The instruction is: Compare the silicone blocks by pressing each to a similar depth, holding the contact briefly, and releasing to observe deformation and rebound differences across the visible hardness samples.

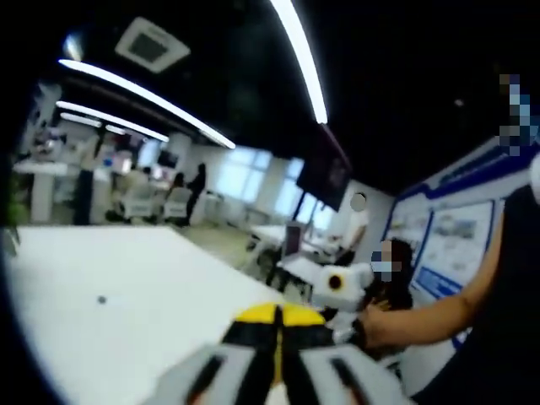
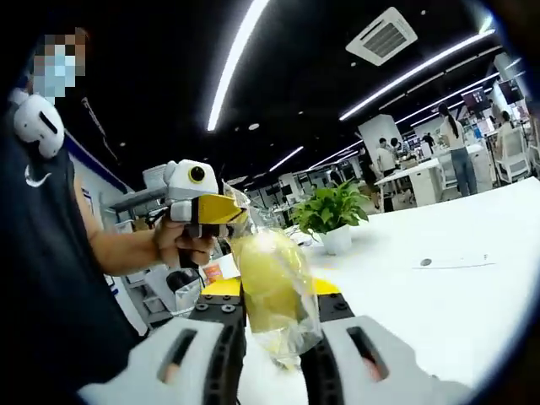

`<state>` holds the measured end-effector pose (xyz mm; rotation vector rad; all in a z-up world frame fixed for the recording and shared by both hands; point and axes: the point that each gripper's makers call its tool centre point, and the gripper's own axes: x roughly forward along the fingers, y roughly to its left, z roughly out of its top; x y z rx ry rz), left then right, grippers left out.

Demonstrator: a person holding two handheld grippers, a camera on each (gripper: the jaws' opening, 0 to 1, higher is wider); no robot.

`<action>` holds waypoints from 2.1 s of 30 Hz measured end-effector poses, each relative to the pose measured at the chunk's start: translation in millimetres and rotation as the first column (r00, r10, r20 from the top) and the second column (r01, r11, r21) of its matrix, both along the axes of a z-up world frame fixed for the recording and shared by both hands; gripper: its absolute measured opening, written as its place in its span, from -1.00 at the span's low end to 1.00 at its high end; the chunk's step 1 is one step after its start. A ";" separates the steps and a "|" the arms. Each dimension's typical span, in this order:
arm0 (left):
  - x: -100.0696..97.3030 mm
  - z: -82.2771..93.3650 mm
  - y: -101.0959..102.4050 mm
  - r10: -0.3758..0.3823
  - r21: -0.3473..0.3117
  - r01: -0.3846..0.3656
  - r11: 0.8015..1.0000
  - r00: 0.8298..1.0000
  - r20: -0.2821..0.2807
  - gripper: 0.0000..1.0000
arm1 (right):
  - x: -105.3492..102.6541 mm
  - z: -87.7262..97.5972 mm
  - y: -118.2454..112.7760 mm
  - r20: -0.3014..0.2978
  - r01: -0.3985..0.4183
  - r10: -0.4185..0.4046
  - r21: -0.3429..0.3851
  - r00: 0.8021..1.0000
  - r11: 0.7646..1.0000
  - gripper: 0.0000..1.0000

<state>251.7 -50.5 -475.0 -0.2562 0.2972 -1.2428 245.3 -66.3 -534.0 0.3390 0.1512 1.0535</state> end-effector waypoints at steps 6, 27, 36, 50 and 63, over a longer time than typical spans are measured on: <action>0.7 -6.9 2.2 0.005 0.006 -0.005 1.000 1.000 0.003 -1.00 | -2.2 -5.5 1.1 -0.016 0.001 -0.001 -0.035 1.000 0.999 -0.78; -0.4 -21.7 13.8 0.014 0.026 -0.013 1.000 1.000 -0.014 -1.00 | -7.8 -17.6 9.1 -0.124 -0.026 0.006 -0.155 0.992 0.988 -1.00; -3.8 -28.6 16.4 0.014 0.015 -0.014 1.000 1.000 -0.004 -1.00 | -12.5 -23.6 10.4 -0.116 -0.039 0.019 -0.174 0.993 0.984 -0.96; -7.9 -35.4 17.0 0.039 0.004 -0.039 0.999 0.999 0.027 -1.00 | -14.3 -29.4 9.1 -0.123 -0.055 0.031 -0.193 0.992 0.980 -0.90; -8.8 -40.1 16.0 0.057 0.022 -0.058 0.998 0.997 0.043 -1.00 | -16.7 -36.6 8.3 -0.129 -0.068 0.045 -0.177 0.991 0.982 -0.81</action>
